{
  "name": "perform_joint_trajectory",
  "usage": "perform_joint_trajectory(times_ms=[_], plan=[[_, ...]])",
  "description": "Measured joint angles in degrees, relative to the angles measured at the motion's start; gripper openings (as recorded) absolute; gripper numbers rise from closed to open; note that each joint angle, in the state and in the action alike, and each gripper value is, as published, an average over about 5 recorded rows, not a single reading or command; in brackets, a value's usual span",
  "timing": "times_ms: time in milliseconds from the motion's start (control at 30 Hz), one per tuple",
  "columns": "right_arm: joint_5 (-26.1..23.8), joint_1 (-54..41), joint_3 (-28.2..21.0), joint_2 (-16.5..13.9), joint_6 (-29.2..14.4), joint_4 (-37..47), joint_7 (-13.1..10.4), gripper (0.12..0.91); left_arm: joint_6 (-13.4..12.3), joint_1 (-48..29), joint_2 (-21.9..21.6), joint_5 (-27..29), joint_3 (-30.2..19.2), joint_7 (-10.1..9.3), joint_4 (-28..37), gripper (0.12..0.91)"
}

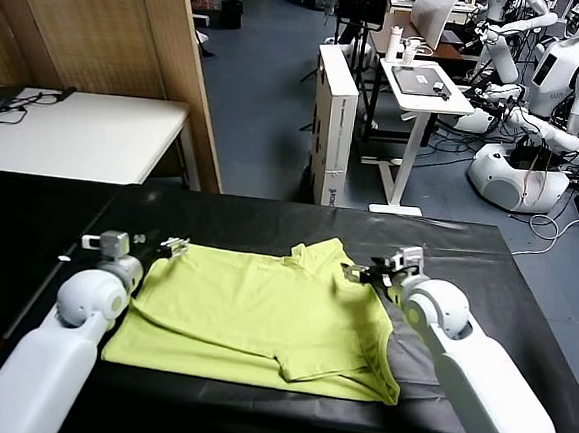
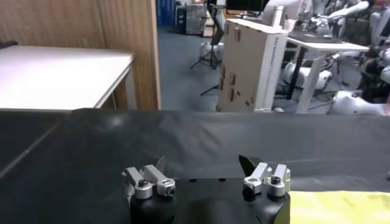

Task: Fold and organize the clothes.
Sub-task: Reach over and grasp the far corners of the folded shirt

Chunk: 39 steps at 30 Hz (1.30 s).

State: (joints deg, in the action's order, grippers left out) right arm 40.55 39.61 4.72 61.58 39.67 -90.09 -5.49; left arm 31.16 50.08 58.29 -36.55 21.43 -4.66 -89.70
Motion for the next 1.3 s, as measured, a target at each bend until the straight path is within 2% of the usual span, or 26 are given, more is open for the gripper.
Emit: perform_joint_trajectory(times_ms=[267,633,800,1100,1300], plan=[[-0.5,-1.7,-0.5,1.8,-1.0,3.3,0.4,0.907,-0.4,-0.8,0.2,0.5,-0.5,0.46,3.1,0.907],[-0.7,-1.1,-0.6,2.0,-1.1,4.6,0.7,0.899,-1.5,-2.8,1.1,2.3,-1.4,1.28,6.7,0.907],[-0.8,-0.9,-0.4,2.1,-1.1,4.7,0.9,0.831,-1.6,-2.9,1.2,2.6,-1.6,1.33,7.4,0.907],[-0.8,-0.5,-0.3,2.0,-1.0,4.4,1.0,0.767,-2.1,-2.5,1.3,3.4,-1.7,2.15,8.1,0.907],[-0.8,-0.4,-0.2,2.2,-1.0,4.5,1.1,0.638,-2.0,-2.1,1.3,3.4,-1.9,2.58,7.0,0.899]])
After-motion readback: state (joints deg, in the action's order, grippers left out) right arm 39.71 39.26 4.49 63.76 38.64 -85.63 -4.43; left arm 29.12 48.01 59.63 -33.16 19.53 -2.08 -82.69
